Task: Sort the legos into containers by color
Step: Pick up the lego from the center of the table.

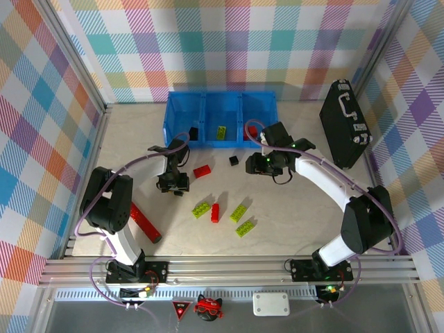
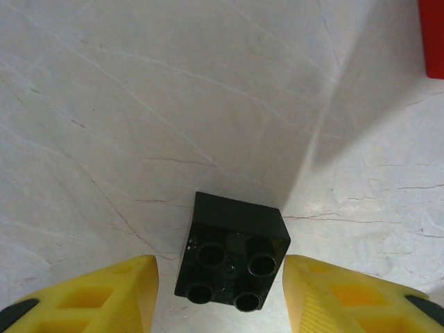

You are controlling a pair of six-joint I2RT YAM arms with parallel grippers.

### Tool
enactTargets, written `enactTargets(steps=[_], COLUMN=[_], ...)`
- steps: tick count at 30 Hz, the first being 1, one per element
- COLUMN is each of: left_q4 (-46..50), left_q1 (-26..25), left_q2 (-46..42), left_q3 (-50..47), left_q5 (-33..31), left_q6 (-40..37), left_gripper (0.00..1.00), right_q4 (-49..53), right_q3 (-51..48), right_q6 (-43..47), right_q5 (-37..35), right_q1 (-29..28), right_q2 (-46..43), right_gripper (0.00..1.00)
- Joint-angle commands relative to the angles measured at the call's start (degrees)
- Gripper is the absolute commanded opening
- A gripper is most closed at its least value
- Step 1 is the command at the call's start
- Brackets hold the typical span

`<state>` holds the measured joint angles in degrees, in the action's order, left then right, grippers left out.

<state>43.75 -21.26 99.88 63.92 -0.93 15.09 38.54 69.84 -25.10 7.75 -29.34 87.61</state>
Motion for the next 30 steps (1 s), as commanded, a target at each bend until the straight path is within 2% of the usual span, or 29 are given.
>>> enactTargets(steps=[1, 13, 23, 30], left_q4=[0.9, 0.4, 0.7, 2.3], left_q1=[-0.4, -0.5, -0.4, -0.4], left_q2=[0.8, 2.8, 1.5, -1.0], left_q3=[-0.1, 0.7, 1.4, 4.9], left_q5=[0.4, 0.7, 0.9, -0.2], left_q6=[-1.2, -1.3, -1.6, -1.6], left_gripper=[0.5, 0.44, 0.31, 0.3], right_q4=[-0.8, -0.5, -1.0, -0.6], right_q3=[0.0, -0.5, -1.1, -1.3], right_q6=[-1.0, -1.1, -1.7, -1.4], right_q5=[0.4, -0.3, -0.1, -0.7], right_q1=[-0.5, -0.6, -0.7, -0.7], right_q2=[-0.2, -0.8, -1.2, -1.9], right_gripper=[0.5, 0.5, 0.5, 0.5])
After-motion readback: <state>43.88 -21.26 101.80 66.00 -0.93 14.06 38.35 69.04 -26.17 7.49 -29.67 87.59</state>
